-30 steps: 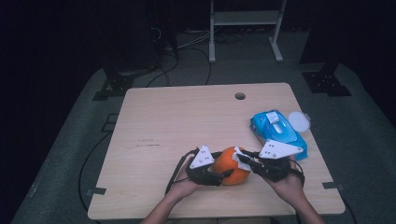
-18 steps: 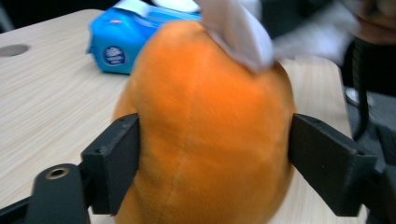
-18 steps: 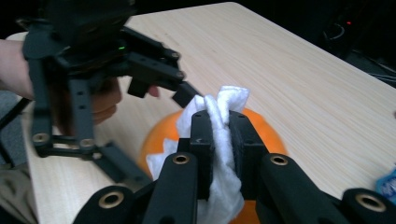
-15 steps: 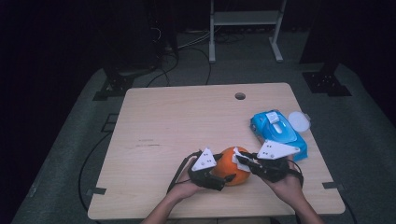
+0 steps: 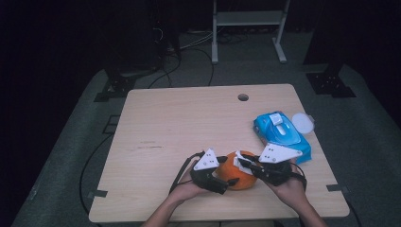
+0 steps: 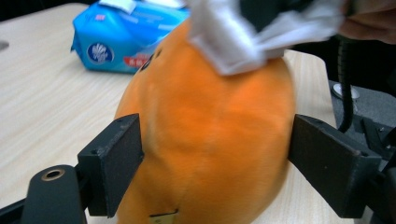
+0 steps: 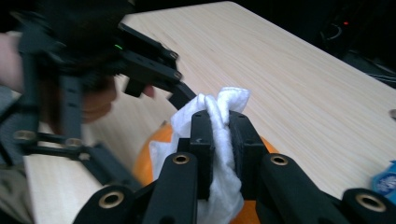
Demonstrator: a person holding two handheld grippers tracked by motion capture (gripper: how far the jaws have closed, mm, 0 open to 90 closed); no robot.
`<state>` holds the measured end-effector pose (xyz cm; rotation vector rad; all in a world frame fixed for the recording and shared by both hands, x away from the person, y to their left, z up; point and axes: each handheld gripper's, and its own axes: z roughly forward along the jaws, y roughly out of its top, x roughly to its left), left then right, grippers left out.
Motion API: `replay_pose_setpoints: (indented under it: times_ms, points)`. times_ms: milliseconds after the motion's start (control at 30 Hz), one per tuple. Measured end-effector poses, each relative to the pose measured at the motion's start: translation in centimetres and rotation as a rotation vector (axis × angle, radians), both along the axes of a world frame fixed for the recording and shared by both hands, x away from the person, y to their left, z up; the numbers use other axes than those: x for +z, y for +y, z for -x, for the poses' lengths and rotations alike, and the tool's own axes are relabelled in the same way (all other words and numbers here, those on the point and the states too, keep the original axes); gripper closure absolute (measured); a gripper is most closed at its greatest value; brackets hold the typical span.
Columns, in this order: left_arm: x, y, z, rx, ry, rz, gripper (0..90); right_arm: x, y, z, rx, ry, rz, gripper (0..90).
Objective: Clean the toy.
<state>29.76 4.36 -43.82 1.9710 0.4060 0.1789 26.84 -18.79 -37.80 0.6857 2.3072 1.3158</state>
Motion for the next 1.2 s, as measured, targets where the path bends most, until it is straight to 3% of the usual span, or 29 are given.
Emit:
replay_pose_setpoints:
  times_ms: [67, 133, 200, 400, 433, 533, 633, 733, 900, 1200]
  points:
    - [-0.2, -0.2, 0.3, 0.001, -0.021, -0.021, 22.0, -0.1, 0.5, 0.3, 0.021, 0.001, -0.003, 80.6]
    - [-0.3, -0.4, 0.6, -0.005, -0.036, -0.035, 25.4, -0.3, 1.5, 0.7, 0.042, -0.013, 0.026, 80.5]
    - [-0.4, -0.6, 0.8, -0.008, -0.051, -0.047, 27.7, -0.4, 1.9, 0.6, 0.030, -0.027, 0.045, 80.5]
    - [-0.4, -0.6, 0.9, -0.013, -0.060, -0.048, 28.8, -0.2, 0.1, -0.2, -0.032, -0.010, 0.014, 80.5]
    - [-0.4, -0.6, 0.9, -0.011, -0.061, -0.050, 28.5, 0.0, -0.9, -0.4, -0.054, -0.004, 0.005, 80.6]
    - [-0.4, -0.7, 0.9, -0.018, -0.068, -0.052, 28.0, 0.3, -1.6, -0.5, -0.064, 0.010, 0.002, 80.6]
    - [-0.6, -1.2, 1.5, -0.053, -0.105, -0.092, 27.5, 0.2, -1.6, -0.7, -0.052, 0.042, 0.002, 80.6]
    - [-0.7, -1.4, 1.8, -0.058, -0.129, -0.120, 27.2, -0.3, -1.1, -0.8, -0.060, 0.052, -0.006, 80.4]
    - [-0.8, -1.5, 1.8, -0.032, -0.130, -0.126, 27.5, -0.8, -1.2, -1.5, -0.077, 0.086, -0.075, 80.1]
    - [-0.7, -1.1, 1.4, -0.033, -0.103, -0.102, 28.8, -0.6, -3.4, -2.1, -0.149, 0.099, -0.086, 80.5]
